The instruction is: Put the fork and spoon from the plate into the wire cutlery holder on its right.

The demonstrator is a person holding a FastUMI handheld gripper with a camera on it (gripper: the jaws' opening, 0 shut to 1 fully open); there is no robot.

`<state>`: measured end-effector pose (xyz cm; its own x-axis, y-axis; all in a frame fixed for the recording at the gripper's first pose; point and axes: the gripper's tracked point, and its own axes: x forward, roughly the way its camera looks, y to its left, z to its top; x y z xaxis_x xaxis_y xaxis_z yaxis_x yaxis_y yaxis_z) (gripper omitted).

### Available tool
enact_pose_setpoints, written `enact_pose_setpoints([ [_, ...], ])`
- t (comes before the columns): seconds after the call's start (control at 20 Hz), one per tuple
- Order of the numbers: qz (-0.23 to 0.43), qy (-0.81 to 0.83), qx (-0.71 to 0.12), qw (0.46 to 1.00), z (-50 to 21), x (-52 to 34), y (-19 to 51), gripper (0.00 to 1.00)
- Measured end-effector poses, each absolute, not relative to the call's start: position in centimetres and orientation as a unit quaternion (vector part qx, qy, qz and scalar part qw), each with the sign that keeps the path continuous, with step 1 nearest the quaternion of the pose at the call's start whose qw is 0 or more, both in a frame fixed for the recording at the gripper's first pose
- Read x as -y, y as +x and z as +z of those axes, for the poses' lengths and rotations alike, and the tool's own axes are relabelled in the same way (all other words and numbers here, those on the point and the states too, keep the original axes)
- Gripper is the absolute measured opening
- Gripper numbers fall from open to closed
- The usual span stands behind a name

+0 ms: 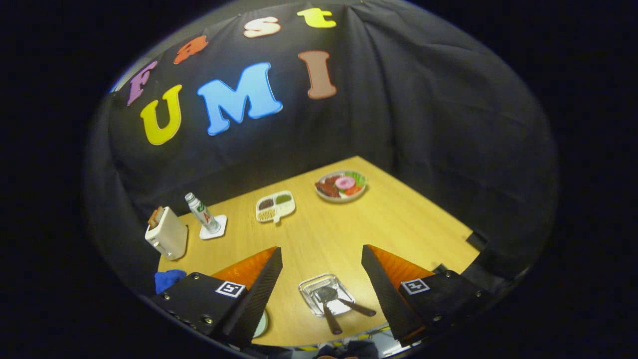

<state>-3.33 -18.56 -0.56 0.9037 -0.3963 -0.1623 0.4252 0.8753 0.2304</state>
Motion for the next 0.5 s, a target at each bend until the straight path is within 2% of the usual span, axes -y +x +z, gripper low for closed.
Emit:
enact_pose_setpoints([
  [0.15,-0.232,0.041,0.066,0.97,4.9,18.9,-4.4,0.98],
  [0.3,-0.213,-0.016,0.169,0.962,8.8,16.6,-5.9,0.97],
  [0.5,-0.178,-0.007,0.194,0.965,9.3,14.9,-5.2,0.96],
])
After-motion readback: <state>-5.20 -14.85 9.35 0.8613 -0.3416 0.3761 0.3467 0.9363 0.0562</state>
